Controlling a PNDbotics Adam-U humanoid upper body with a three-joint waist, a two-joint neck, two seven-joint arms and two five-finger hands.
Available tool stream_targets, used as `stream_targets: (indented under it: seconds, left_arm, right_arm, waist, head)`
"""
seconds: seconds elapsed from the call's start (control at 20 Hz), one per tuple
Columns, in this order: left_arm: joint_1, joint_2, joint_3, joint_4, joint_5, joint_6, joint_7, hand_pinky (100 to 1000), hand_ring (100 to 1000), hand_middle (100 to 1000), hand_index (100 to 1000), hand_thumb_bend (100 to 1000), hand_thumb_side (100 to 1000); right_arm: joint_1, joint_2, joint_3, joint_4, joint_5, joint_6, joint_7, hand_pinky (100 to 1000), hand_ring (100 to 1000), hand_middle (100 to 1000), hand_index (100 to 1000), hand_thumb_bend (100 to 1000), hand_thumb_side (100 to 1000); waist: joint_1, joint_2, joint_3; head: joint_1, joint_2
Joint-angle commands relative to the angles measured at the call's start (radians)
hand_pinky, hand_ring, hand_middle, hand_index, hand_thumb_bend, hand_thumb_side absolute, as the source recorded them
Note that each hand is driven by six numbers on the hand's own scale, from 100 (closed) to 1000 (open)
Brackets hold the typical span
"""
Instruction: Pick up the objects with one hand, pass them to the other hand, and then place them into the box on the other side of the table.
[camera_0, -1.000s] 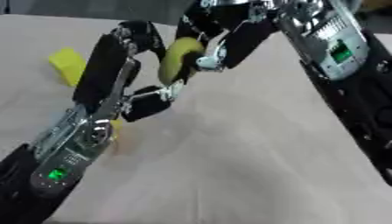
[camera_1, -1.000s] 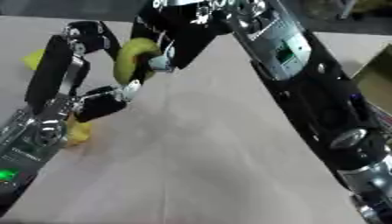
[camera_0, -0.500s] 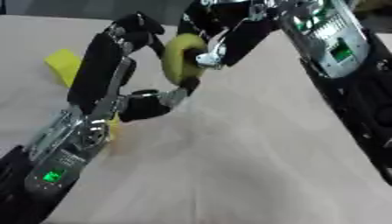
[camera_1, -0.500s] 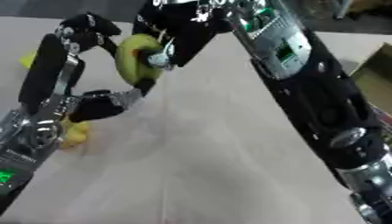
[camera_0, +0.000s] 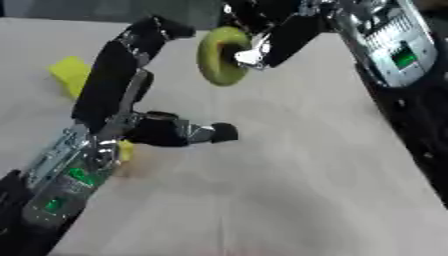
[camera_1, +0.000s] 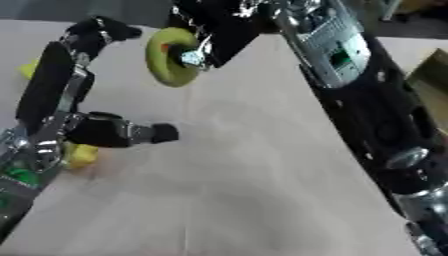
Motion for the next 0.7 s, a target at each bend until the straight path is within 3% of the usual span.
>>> stream_targets:
  seconds: [0.05, 0.3, 0.45, 0.7]
  left_arm:
    - [0.003, 0.042, 0.028, -0.028, 0.004, 0.032, 0.0, 735, 719, 684, 835, 1000, 754]
    - [0.042, 0.095, 0.07, -0.063, 0.036, 0.083, 0.005, 730, 714, 679, 831, 1000, 731]
    - [0.067, 0.131, 0.098, -0.089, 0.056, 0.107, 0.002, 745, 715, 676, 828, 1000, 723]
    - [0.107, 0.195, 0.15, -0.095, 0.096, 0.1, 0.028, 739, 704, 663, 824, 1000, 735]
  right_arm:
    - [0.005, -0.07, -0.047, -0.044, -0.023, 0.011, -0.032, 647, 672, 349, 506, 100, 100]
    - [0.094, -0.194, -0.144, -0.084, -0.076, 0.019, -0.135, 648, 668, 347, 507, 100, 100]
    - [0.158, -0.266, -0.197, -0.099, -0.107, 0.032, -0.212, 645, 665, 348, 509, 100, 100]
    - [0.256, -0.376, -0.281, -0.102, -0.128, 0.045, -0.334, 647, 666, 352, 512, 100, 100]
  waist:
    - [0.003, -0.021, -0.002]
    - [0.008, -0.019, -0.003]
    - [0.011, -0.017, -0.004]
    - [0.016, -0.016, -0.006]
  head:
    - [-0.008, -0.017]
    - [-0.026, -0.019]
    - [-0.067, -0.026]
    - [-0.136, -0.035]
